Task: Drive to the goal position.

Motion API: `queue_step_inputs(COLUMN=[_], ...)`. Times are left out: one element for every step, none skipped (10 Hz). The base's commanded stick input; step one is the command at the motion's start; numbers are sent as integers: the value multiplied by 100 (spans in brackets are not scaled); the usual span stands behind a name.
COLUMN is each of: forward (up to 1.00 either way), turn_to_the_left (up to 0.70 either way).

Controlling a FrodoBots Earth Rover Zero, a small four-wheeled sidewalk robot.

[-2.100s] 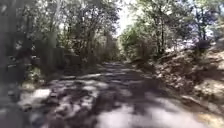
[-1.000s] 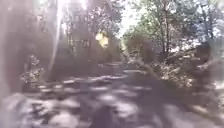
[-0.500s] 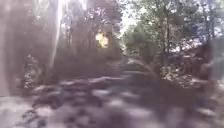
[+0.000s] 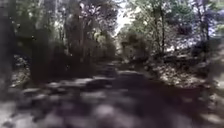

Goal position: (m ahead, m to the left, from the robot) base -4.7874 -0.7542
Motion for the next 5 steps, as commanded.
queue_step_inputs(forward=[45, 45, 45, 45, 45], turn_to_the_left=[-27, -27, -27, -14, 0])
